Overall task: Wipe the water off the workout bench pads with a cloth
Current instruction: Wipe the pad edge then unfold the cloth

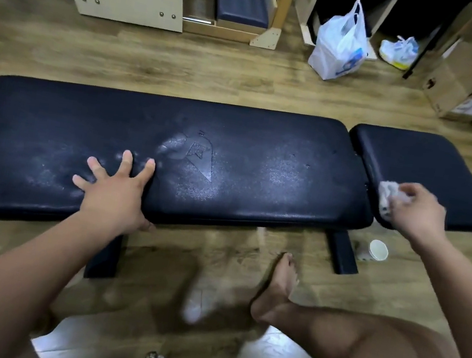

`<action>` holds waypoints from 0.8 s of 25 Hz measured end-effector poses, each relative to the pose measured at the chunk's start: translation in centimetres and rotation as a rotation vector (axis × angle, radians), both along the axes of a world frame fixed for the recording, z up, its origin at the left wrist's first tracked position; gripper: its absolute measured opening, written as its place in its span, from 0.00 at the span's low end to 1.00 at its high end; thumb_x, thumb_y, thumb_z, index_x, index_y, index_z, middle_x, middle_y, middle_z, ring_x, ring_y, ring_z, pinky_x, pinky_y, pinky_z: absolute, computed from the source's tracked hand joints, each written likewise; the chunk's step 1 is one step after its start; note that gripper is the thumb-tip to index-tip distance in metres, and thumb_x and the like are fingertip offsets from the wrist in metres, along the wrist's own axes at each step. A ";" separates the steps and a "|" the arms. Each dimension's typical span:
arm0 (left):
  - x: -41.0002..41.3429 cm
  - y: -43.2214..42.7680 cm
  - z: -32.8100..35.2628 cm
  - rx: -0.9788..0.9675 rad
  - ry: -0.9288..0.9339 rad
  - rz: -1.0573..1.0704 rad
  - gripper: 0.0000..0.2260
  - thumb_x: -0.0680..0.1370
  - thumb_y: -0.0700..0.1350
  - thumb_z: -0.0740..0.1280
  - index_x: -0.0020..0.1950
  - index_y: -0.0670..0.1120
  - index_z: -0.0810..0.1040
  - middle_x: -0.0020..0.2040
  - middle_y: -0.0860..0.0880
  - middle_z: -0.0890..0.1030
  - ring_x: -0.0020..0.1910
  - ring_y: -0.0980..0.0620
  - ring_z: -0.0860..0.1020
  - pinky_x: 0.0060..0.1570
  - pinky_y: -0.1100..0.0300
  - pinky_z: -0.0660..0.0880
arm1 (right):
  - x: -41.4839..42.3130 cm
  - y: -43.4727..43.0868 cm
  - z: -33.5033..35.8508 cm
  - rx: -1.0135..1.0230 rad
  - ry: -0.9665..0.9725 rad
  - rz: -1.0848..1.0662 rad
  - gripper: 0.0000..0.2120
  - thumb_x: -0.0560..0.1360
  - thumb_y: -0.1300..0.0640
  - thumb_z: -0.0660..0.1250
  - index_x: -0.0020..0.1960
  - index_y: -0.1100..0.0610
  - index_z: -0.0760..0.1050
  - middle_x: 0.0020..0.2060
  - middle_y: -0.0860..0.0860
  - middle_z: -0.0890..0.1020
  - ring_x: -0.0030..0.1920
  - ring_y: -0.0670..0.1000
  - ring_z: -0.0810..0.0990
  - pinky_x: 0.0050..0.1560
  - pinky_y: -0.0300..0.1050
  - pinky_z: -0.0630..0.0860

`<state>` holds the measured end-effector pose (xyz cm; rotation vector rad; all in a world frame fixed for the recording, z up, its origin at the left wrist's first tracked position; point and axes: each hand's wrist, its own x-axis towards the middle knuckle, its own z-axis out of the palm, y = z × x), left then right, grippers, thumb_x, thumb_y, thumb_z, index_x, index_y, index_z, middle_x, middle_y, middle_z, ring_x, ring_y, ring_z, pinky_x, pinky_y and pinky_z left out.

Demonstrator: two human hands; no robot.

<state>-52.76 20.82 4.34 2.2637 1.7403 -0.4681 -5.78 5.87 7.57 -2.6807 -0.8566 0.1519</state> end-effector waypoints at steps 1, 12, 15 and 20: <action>0.0 0.0 -0.1 0.007 0.009 -0.006 0.58 0.62 0.66 0.76 0.78 0.62 0.38 0.80 0.49 0.38 0.74 0.25 0.44 0.67 0.25 0.53 | -0.8 1.3 0.0 0.044 0.004 -0.010 0.14 0.76 0.52 0.61 0.58 0.56 0.77 0.55 0.60 0.81 0.59 0.63 0.77 0.58 0.50 0.72; -0.2 -0.1 -0.5 0.029 0.019 -0.005 0.54 0.64 0.67 0.73 0.78 0.61 0.41 0.80 0.50 0.37 0.74 0.26 0.44 0.68 0.27 0.56 | -34.2 19.6 -3.0 -0.136 0.266 0.993 0.14 0.76 0.55 0.57 0.58 0.50 0.76 0.54 0.57 0.72 0.53 0.59 0.73 0.52 0.49 0.75; -0.1 -0.1 -0.2 0.058 0.067 -0.023 0.56 0.63 0.72 0.70 0.77 0.61 0.37 0.80 0.48 0.39 0.73 0.25 0.46 0.67 0.28 0.58 | -24.0 18.7 -3.5 -0.089 0.006 0.895 0.18 0.73 0.51 0.58 0.61 0.46 0.75 0.56 0.56 0.75 0.50 0.56 0.74 0.52 0.47 0.73; -0.2 -0.3 0.1 0.109 0.102 -0.085 0.54 0.67 0.72 0.67 0.77 0.58 0.33 0.80 0.44 0.38 0.72 0.23 0.48 0.66 0.28 0.60 | 0.3 11.8 -1.1 -0.113 -0.095 0.060 0.19 0.76 0.48 0.59 0.56 0.61 0.77 0.52 0.66 0.81 0.53 0.66 0.79 0.51 0.52 0.73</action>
